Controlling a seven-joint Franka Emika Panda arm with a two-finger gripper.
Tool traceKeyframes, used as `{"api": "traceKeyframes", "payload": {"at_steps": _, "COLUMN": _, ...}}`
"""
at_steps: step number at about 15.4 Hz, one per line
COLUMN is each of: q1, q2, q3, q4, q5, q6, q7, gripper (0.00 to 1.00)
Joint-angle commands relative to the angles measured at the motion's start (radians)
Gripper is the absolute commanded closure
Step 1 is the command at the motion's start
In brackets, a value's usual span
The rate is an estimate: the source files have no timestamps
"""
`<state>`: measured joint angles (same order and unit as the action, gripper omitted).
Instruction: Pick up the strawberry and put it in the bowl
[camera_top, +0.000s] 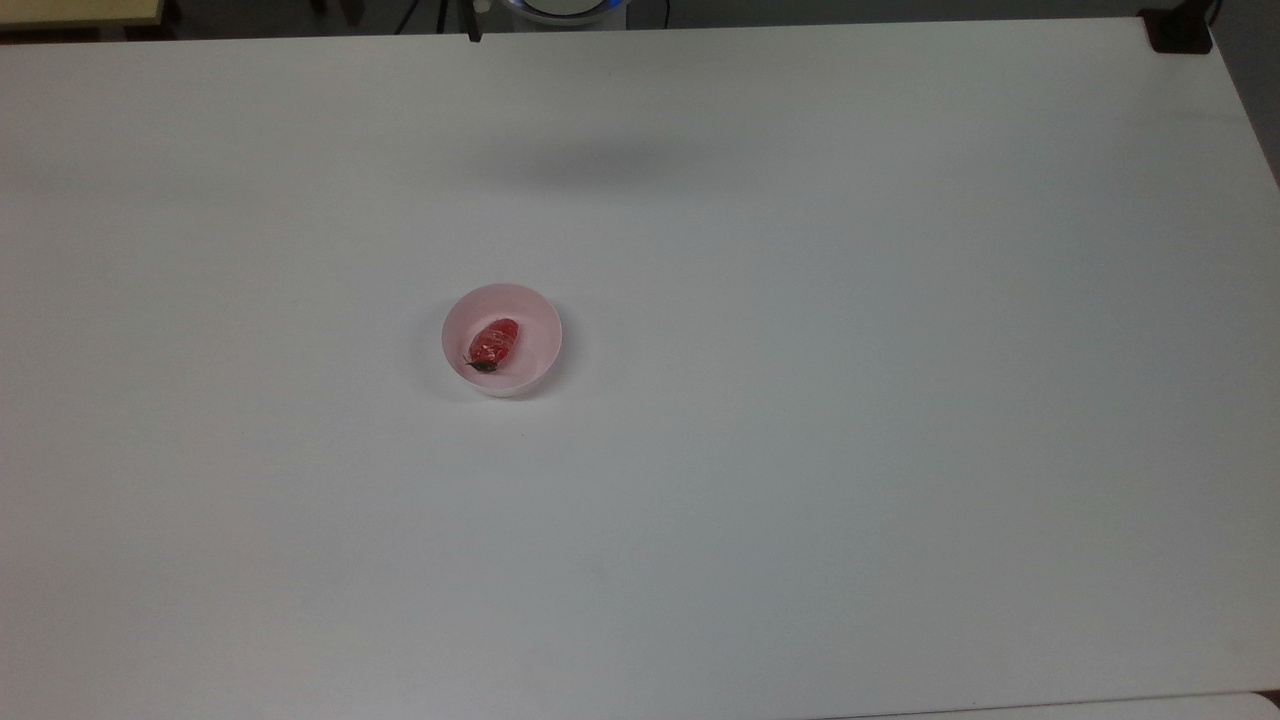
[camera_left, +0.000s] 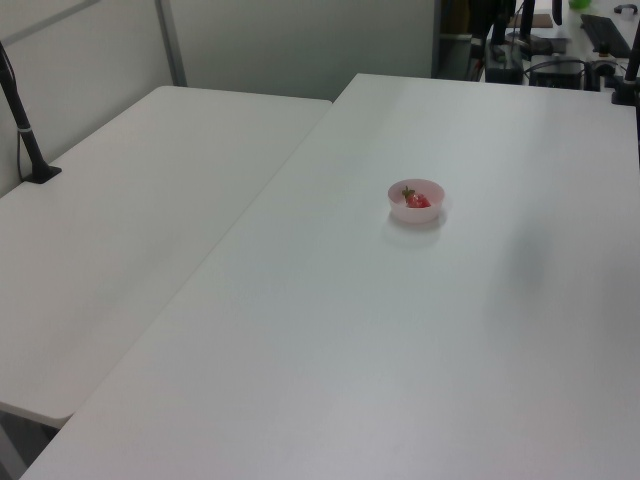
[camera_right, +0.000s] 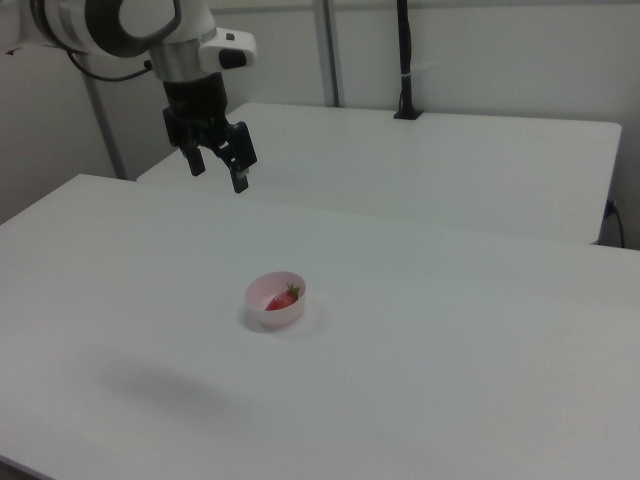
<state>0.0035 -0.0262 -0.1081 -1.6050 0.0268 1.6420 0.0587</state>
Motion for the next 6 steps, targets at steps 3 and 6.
{"api": "traceKeyframes", "payload": {"at_steps": 3, "q1": 0.006, "q2": -0.012, "q3": -0.007, "q4": -0.018, "q5": -0.004, "q6": 0.035, "q7": 0.0, "gripper": 0.0}}
{"api": "traceKeyframes", "payload": {"at_steps": 6, "q1": 0.006, "q2": -0.014, "q3": -0.007, "q4": -0.018, "q5": -0.005, "q6": 0.038, "q7": -0.003, "gripper": 0.0}}
